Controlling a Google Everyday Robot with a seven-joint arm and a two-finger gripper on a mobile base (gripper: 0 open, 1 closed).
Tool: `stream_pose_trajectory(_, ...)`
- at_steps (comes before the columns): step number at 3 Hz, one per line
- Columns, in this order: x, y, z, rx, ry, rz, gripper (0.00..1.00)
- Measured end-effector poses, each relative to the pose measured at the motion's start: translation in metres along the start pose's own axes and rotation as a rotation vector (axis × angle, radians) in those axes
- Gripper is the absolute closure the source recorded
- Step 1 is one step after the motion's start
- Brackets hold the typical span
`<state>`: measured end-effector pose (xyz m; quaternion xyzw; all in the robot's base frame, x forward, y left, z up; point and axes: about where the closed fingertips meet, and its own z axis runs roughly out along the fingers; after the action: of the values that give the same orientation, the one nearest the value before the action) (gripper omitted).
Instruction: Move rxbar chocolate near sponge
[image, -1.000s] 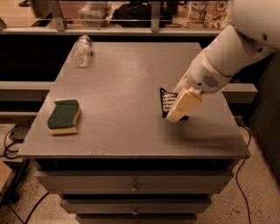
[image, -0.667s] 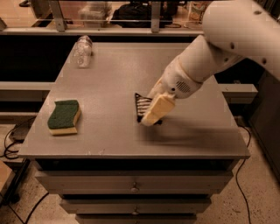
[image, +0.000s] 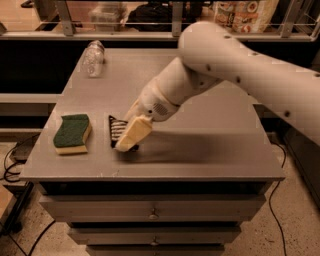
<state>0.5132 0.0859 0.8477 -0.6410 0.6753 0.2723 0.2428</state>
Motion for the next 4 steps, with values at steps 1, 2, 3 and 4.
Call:
stream_pose_trajectory(1, -0.020, 0.003, 0.026, -0.038, -0.040, -0.010, 0.51)
stream_pose_trajectory(2, -0.034, 0.005, 0.042, -0.061, -0.063, -0.017, 0.27)
stream_pose_trajectory(3, -0.041, 0.005, 0.048, -0.063, -0.077, -0.019, 0.04)
stream_pose_trajectory(4, -0.050, 0.010, 0.045, -0.070, -0.094, -0.039, 0.00)
